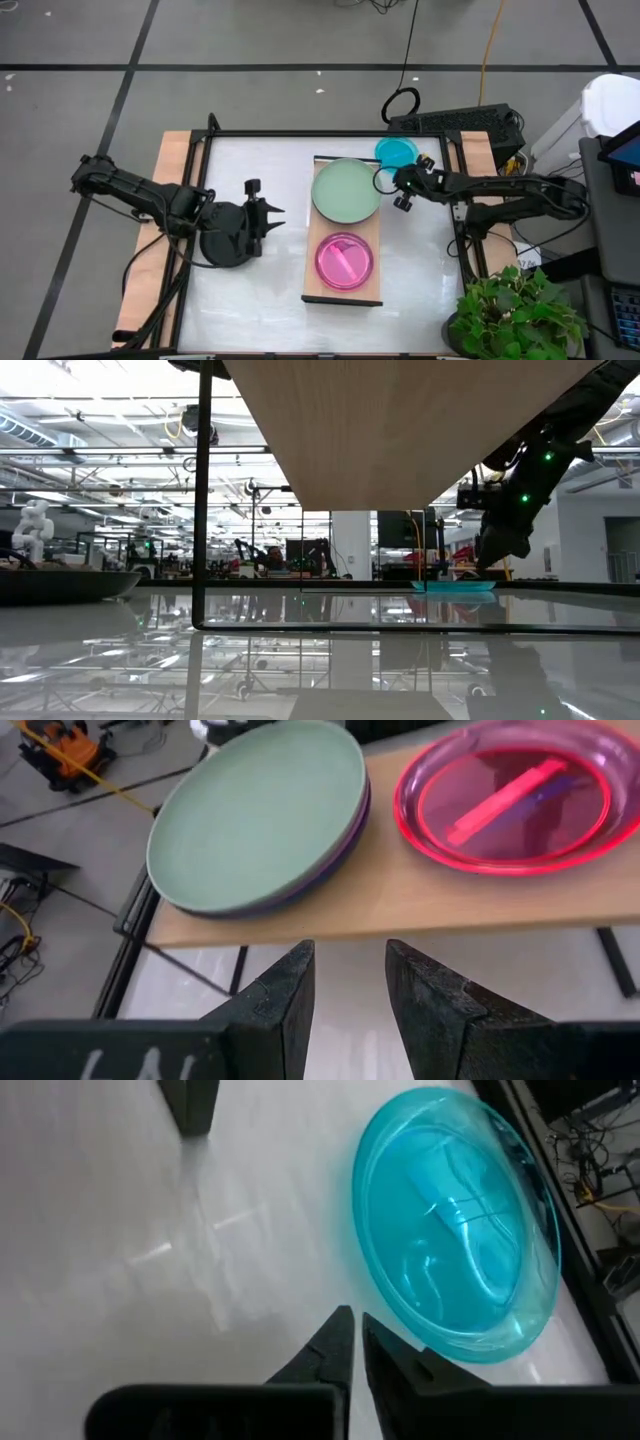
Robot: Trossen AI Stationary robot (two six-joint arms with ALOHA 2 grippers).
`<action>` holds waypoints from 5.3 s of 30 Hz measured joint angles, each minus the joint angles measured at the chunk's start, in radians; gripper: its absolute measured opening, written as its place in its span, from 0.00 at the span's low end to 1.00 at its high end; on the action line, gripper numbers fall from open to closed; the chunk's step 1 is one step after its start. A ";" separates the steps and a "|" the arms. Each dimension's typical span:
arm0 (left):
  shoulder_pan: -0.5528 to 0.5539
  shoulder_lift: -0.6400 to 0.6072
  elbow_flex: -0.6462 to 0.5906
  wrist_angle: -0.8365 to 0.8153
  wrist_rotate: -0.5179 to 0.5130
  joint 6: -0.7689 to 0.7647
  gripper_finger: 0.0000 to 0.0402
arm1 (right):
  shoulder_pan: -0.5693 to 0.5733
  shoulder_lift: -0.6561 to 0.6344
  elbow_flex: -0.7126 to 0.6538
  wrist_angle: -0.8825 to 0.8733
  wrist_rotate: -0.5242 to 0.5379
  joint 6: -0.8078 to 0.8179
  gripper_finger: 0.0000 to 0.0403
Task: Place and stack plates onto a shelf
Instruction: Stack the blue transparent plate on top of the pink transparent plate on the shelf
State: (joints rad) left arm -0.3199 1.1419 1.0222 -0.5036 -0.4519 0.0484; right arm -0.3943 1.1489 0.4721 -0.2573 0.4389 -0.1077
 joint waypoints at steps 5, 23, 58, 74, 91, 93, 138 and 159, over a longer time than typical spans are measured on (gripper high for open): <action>0.000 0.000 0.000 0.060 0.001 0.012 0.33 | 0.000 0.044 0.000 0.013 0.003 -0.074 0.12; -0.002 0.000 0.000 0.057 0.006 0.019 0.33 | 0.000 0.159 0.000 0.135 0.111 -0.256 0.32; -0.006 0.000 0.000 0.030 0.008 0.021 0.33 | -0.051 0.162 -0.064 0.194 0.081 -0.342 0.17; -0.006 0.000 0.000 0.029 0.008 0.026 0.33 | -0.057 0.148 -0.132 0.333 0.110 -0.493 0.23; -0.006 0.000 0.000 0.030 0.008 0.030 0.33 | -0.143 0.148 -0.133 0.380 0.054 -0.569 0.28; -0.006 0.000 0.000 0.030 0.007 0.030 0.33 | -0.152 0.148 -0.133 0.381 0.050 -0.577 0.28; -0.006 0.000 0.000 0.037 0.007 0.052 0.33 | -0.131 0.140 -0.132 0.409 0.086 -0.561 0.00; -0.006 0.000 0.000 0.029 0.007 0.046 0.33 | 0.211 -0.127 0.103 -0.099 0.428 -0.253 0.00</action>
State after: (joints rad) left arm -0.3260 1.1423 1.0219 -0.4744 -0.4450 0.0941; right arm -0.1835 1.0222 0.5748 -0.3566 0.8671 -0.3612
